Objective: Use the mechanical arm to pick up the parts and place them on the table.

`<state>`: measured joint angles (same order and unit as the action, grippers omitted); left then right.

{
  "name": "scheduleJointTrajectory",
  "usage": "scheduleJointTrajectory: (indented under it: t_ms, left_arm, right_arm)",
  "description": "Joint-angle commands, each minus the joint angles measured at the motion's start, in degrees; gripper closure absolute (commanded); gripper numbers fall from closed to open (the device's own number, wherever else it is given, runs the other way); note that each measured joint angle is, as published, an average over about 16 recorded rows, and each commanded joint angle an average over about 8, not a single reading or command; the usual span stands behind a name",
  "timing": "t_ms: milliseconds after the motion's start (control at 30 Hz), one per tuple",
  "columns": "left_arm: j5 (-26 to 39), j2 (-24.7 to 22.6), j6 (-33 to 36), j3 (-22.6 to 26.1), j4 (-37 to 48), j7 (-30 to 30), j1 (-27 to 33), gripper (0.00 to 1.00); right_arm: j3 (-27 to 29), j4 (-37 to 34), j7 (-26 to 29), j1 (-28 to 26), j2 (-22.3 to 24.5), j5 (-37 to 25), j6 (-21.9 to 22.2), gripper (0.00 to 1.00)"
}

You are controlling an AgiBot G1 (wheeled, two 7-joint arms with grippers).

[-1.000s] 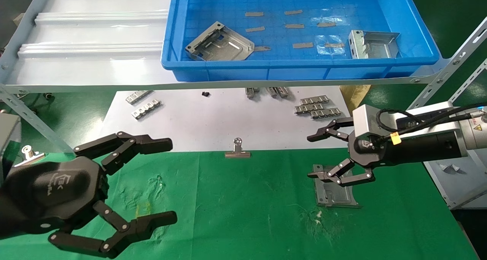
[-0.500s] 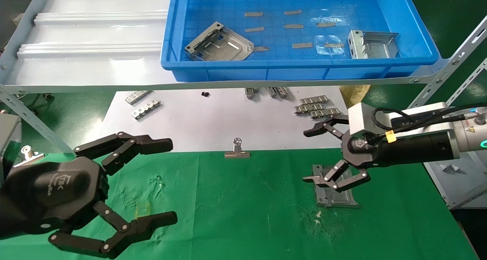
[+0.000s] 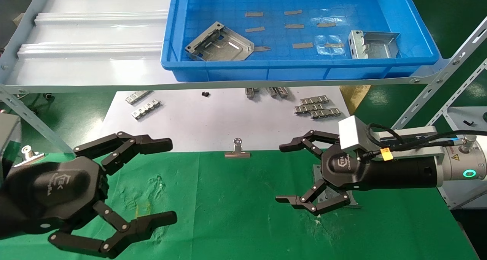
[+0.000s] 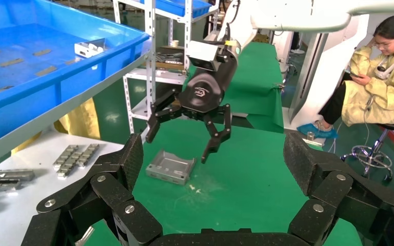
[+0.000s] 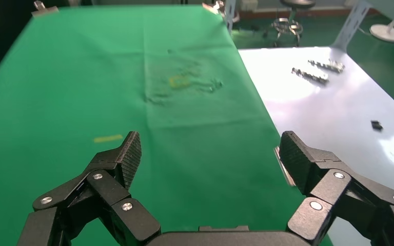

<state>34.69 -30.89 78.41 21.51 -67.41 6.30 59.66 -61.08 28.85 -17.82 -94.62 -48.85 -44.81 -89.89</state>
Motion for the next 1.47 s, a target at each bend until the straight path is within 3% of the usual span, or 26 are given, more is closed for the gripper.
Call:
scheduleJointTrajectory:
  t_ms: [33,1233,1467]
  left_arm:
    - [0.0,0.0,0.0,0.0,0.0,0.0,0.0,0.0]
    - [0.0,0.0,0.0,0.0,0.0,0.0,0.0,0.0]
    - [0.0,0.0,-0.01,0.0,0.01,0.0,-0.01,0.0]
  right_arm:
    - [2.19,2.17,1.39,1.61,0.67,0.14,0.2,0.0]
    - [41.53,41.23,26.33,30.46,12.75,2.72,3.87,0.0]
    - [46.11,45.77,29.13,33.81,14.13,3.07,4.18,0.0]
